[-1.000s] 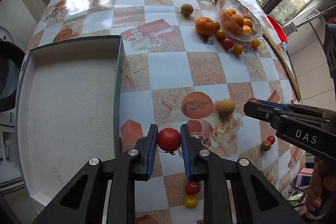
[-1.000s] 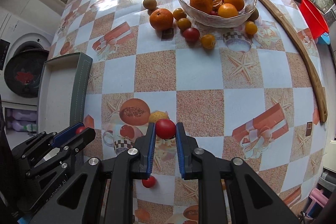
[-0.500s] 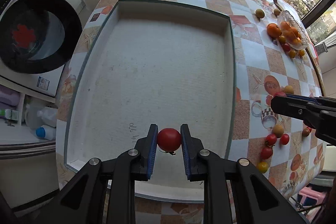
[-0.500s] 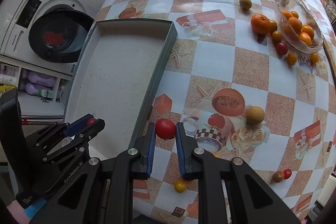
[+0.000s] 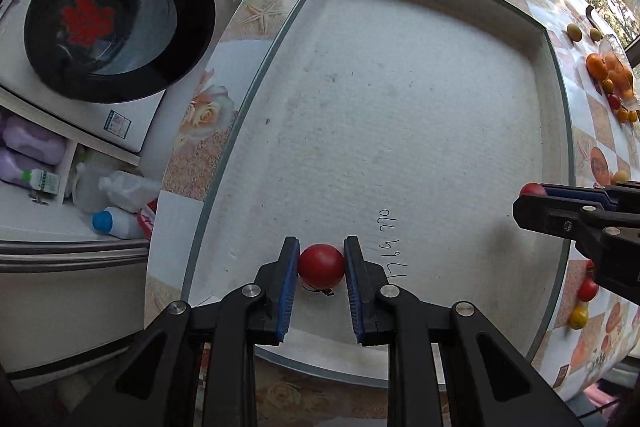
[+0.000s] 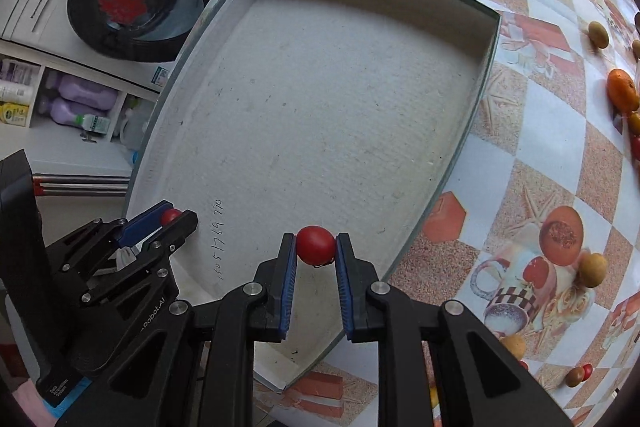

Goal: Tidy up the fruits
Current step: 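Carry both red tomatoes into the white tray and open both tools, then move both open tools back over the remaining fruits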

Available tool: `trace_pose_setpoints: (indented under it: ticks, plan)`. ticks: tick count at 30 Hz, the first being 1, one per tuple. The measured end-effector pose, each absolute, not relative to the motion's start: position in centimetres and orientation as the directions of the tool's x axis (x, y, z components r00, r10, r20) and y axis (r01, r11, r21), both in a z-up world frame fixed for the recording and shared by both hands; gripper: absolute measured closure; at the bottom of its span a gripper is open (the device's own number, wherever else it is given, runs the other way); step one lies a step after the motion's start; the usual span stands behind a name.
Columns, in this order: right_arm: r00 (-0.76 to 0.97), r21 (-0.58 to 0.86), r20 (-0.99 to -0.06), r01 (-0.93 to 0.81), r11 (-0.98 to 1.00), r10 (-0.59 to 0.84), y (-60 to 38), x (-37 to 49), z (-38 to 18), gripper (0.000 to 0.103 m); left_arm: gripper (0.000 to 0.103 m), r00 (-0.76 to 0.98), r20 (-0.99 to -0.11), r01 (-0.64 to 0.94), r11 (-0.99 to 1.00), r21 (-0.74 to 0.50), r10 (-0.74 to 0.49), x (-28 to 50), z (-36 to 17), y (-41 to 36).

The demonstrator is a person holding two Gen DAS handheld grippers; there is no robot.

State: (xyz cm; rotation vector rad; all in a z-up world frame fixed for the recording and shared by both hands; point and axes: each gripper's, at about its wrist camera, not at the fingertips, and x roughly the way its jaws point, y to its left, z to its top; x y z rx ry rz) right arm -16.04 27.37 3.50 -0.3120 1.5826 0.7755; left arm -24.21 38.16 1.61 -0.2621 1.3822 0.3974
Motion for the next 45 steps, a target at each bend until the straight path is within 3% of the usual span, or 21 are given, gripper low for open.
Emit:
trace_pose_setpoints:
  ticks: [3,5,6,8,9,10,16,23,33,45]
  plan:
    - [-0.187,0.281,-0.96,-0.621,0.731,0.21,28.0,-16.2,2.7,0.081,0.076,0.145,-0.981,-0.416,0.908,0.06,0.131,-24.2,1.5,38.2]
    - [-0.198,0.275,-0.961,-0.626,0.73,0.191,28.5,-16.2,2.1,0.081,0.04,0.132,-0.973,-0.418,0.901,0.119,0.189,-24.3,1.6,38.2]
    - [-0.205,0.271,-0.962,-0.628,0.729,0.181,28.6,-16.1,1.8,0.079,0.015,0.145,-0.968,-0.422,0.898,0.126,0.204,-24.4,1.8,38.1]
    - [-0.207,0.278,-0.96,-0.633,0.723,0.188,28.7,-16.0,1.8,0.073,0.015,0.168,-0.967,-0.417,0.902,0.109,0.194,-24.7,2.0,38.1]
    - [-0.195,0.27,-0.963,-0.639,0.72,0.188,28.8,-16.0,2.0,0.054,0.015,0.155,-0.968,-0.411,0.904,0.12,0.2,-24.7,1.9,38.2]
    - [-0.188,0.282,-0.959,-0.641,0.714,0.209,28.7,-15.9,2.4,0.043,0.015,0.15,-0.97,-0.405,0.907,0.116,0.191,-24.7,1.8,38.2]
    - [-0.146,0.317,-0.946,-0.602,0.733,0.29,27.3,-14.5,5.4,0.025,0.015,0.144,-0.973,-0.397,0.911,0.112,0.183,-24.6,2.4,38.3]
    - [-0.078,0.3,-0.95,-0.5,0.812,0.303,21.9,-12.6,7.5,0.024,0.015,0.197,-0.965,-0.293,0.95,0.11,0.172,-22.2,4.5,35.0]
    - [-0.008,0.179,-0.983,-0.257,0.95,0.183,7.6,-11.8,6.9,0.024,0.015,0.272,-0.96,-0.036,0.998,0.056,0.064,-16.6,7.0,25.3]
    - [-0.029,0.106,-0.994,0.081,0.991,0.109,-5.1,-15.1,4.2,0.024,0.015,0.243,-0.969,0.172,0.985,0.0,-0.042,-11.9,4.9,14.6]
